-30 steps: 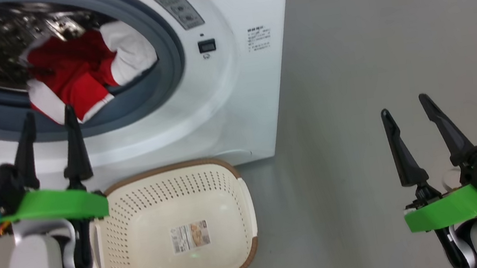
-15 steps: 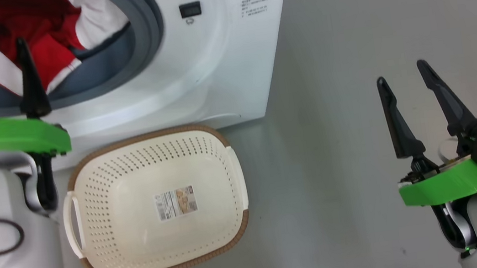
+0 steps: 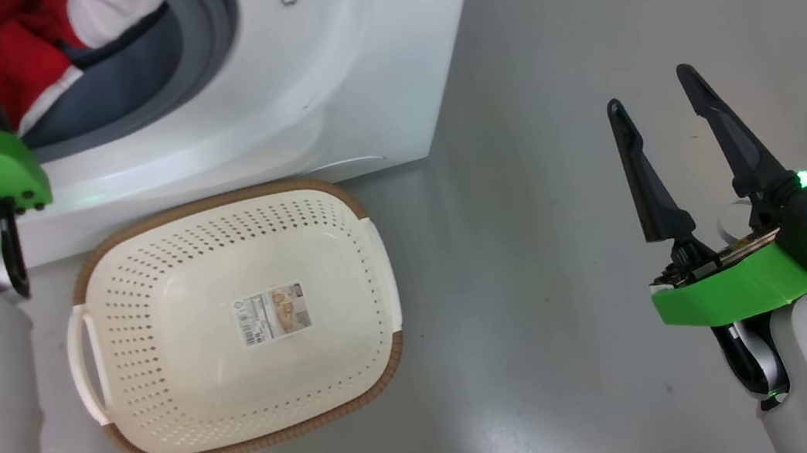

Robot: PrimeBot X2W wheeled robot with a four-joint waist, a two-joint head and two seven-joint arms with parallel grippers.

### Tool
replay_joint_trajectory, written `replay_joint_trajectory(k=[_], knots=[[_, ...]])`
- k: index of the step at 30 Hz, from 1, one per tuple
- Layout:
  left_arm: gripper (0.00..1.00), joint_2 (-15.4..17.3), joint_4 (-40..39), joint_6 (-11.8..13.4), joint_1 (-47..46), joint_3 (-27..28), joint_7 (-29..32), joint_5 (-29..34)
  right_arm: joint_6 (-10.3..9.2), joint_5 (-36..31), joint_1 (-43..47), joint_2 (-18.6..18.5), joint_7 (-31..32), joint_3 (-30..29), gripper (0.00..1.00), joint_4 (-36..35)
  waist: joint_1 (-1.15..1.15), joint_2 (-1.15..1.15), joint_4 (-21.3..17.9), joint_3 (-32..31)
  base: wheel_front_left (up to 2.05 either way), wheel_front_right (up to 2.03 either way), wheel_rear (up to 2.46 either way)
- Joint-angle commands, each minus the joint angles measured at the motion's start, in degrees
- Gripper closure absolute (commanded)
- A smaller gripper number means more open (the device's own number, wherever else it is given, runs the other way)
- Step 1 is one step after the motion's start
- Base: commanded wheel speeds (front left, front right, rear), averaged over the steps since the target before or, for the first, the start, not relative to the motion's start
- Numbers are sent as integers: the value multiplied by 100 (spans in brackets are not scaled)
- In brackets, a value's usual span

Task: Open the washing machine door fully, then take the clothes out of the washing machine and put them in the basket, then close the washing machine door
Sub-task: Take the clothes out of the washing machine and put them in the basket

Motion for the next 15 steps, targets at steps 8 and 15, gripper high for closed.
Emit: replay_joint_trajectory(k=[8,15], knots=[[0,668,685,377,-465,-201,45,380,36,121,-68,6,-36,218,0,-104,0,0,-254,208,0,0,0],[0,891,1155,557,-705,-338,149,491,36,195,-151,6,-36,241,0,-118,0,0,-324,373,0,0,0]])
